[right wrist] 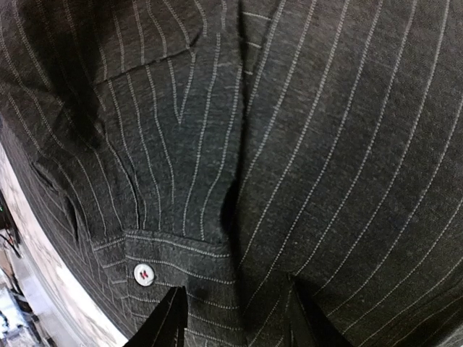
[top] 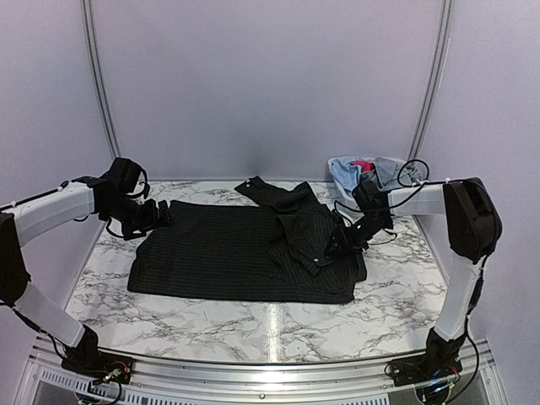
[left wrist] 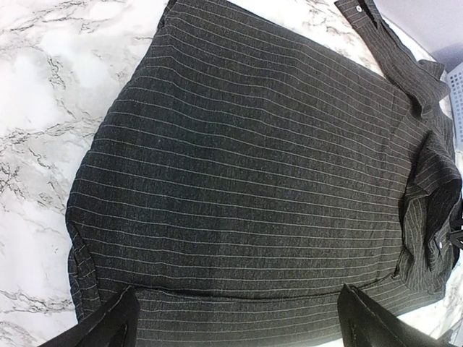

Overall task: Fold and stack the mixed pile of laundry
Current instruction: Smooth out the 1/3-folded shirt at the center of the board.

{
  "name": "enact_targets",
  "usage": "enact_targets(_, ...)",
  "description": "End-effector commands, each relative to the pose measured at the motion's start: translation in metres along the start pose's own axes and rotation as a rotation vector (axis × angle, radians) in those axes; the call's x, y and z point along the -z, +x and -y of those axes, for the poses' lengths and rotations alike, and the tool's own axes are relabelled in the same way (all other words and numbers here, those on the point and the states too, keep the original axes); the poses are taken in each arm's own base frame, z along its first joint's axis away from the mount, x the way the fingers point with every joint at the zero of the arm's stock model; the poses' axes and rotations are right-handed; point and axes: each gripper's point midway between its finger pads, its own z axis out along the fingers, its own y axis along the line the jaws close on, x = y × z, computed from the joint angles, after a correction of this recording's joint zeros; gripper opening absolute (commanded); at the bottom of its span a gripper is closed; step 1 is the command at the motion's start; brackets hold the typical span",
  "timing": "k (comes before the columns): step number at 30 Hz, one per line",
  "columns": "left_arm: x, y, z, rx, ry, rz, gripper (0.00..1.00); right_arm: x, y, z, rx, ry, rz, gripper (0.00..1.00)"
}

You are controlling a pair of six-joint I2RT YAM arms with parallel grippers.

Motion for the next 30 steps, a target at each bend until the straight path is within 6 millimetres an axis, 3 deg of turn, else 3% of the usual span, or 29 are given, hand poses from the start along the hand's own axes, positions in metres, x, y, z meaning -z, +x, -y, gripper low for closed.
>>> enact_targets(1, 0.013, -0.005, 0.003, -0.018, -0.003, 0.019, 0.99, 0.002, -0.007, -0.019, 0.046, -0.062, -0.003, 0.37)
enact_targets(4, 0.014, -0.006, 0.001, -0.021, -0.017, 0.028, 0.99, 0.002, -0.006, -0.028, 0.039, -0.103, -0.005, 0.27)
enact_targets(8, 0.018, -0.013, 0.002, -0.022, -0.022, 0.052, 0.99, 0.011, -0.008, -0.039, 0.039, -0.135, -0.002, 0.01)
enact_targets(10, 0.020, -0.016, 0.003, -0.026, -0.021, 0.061, 0.99, 0.023, -0.013, -0.045, 0.040, -0.133, 0.016, 0.00)
enact_targets(12, 0.019, -0.018, 0.004, -0.029, -0.022, 0.062, 0.99, 0.031, -0.017, -0.045, 0.040, -0.117, 0.031, 0.16)
enact_targets(13, 0.019, -0.019, 0.004, -0.030, -0.022, 0.062, 0.99, 0.033, -0.018, -0.044, 0.040, -0.115, 0.034, 0.18)
enact_targets(18, 0.016, -0.021, 0.006, -0.024, -0.021, 0.057, 0.99, 0.027, -0.012, -0.039, 0.035, -0.119, 0.000, 0.00)
enact_targets(30, 0.019, -0.019, 0.004, -0.020, -0.022, 0.064, 0.99, 0.021, 0.009, -0.037, 0.014, -0.133, -0.035, 0.00)
